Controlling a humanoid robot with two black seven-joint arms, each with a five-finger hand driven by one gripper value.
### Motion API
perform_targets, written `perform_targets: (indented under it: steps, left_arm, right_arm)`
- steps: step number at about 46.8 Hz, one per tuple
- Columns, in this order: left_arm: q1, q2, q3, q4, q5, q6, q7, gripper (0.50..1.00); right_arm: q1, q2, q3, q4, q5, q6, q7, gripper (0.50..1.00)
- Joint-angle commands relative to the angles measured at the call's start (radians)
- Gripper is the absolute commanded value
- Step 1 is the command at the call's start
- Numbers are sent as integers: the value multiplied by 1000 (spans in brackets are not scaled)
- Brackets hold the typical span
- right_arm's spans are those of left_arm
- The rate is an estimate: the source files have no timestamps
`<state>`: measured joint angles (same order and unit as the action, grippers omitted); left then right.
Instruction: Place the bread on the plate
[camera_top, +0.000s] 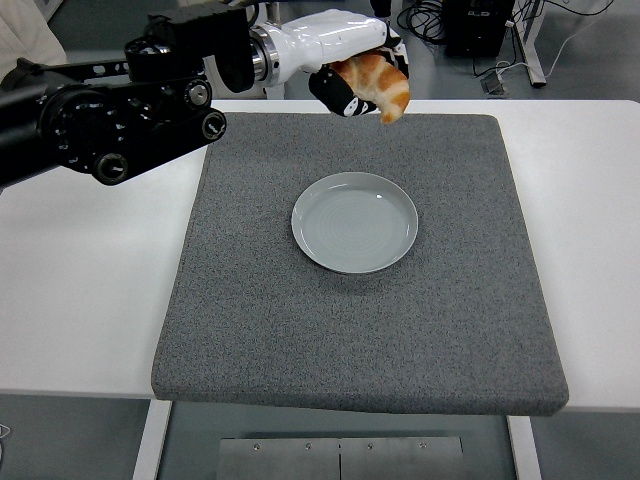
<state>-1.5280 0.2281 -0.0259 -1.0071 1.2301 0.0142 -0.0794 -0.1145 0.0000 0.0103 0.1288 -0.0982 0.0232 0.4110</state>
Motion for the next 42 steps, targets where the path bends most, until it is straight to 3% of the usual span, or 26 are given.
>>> perform_targets:
  steps: [1, 14, 22, 42]
  left_arm:
    - [0, -48, 0, 34, 0, 0, -2, 500]
    - [11, -177, 3, 102, 2, 0, -5, 500]
    - [12, -225, 113, 139, 0, 26, -8, 500]
    - [137, -228, 132, 193, 63, 70, -8, 500]
  right_arm:
    - [1, 0, 0, 0, 0, 0, 0, 1000]
    - [-1, 0, 0, 0, 0, 0, 0, 1000]
    - [1, 0, 0, 0, 0, 0, 0, 1000]
    - [-1, 0, 0, 0, 0, 0, 0, 1000]
